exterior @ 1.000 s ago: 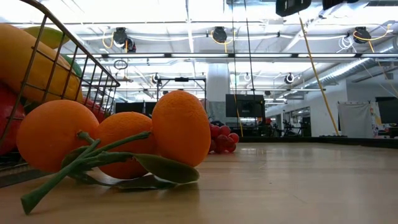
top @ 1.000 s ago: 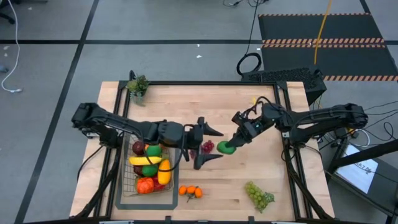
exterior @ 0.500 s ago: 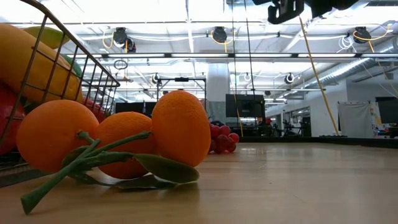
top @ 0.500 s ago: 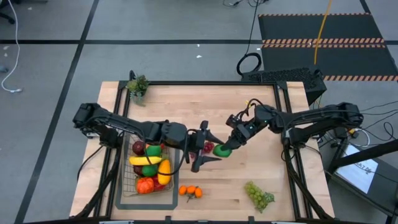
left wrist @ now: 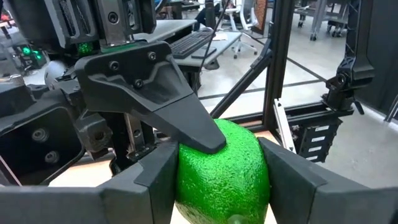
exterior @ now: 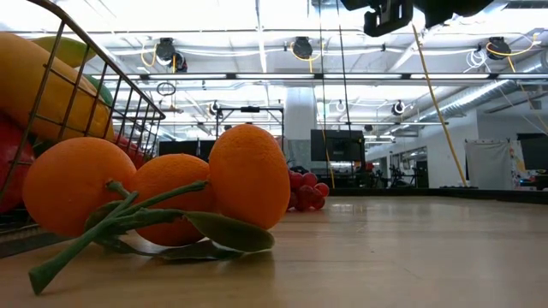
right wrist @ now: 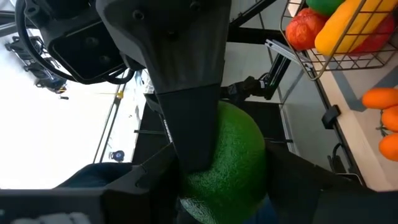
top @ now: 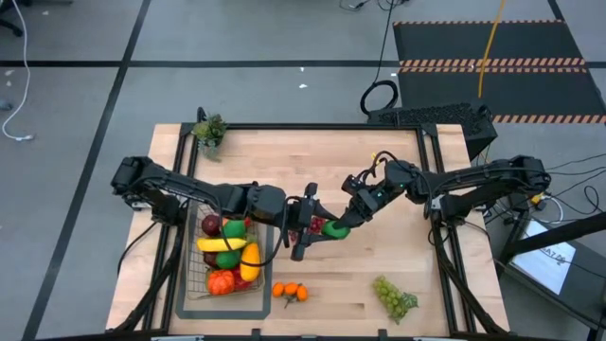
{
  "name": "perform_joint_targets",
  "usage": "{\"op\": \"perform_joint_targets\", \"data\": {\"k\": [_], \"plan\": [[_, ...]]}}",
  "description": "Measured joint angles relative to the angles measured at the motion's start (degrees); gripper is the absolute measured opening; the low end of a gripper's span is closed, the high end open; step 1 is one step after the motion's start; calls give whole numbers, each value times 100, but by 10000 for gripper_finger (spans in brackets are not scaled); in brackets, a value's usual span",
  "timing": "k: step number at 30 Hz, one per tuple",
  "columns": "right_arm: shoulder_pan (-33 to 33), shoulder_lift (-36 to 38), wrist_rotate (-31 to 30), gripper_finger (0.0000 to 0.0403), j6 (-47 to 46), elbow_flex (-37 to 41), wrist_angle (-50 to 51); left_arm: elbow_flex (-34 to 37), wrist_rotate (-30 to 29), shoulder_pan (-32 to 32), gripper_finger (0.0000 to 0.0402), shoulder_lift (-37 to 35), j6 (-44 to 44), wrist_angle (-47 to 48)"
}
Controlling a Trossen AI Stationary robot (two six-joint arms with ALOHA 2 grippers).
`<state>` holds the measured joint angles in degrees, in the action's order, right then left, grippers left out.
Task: Build produce basket
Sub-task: Put the green lime into the wire basket
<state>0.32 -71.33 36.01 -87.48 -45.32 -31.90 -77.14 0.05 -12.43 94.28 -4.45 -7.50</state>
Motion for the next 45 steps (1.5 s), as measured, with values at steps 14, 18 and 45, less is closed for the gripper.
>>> {"op": "perform_joint_targets", "data": {"k": [14,18,45], "plan": [[-16,37,4,268,58,0,-2,0,-3,-8,206,0,521,44],[-70,82,20,302,68,0,35,0,-4,-46,207,0,719,68],[-448,658,237,329,1674,2,1948,1,-313,-201,207,-1873,2531,4518]]}}
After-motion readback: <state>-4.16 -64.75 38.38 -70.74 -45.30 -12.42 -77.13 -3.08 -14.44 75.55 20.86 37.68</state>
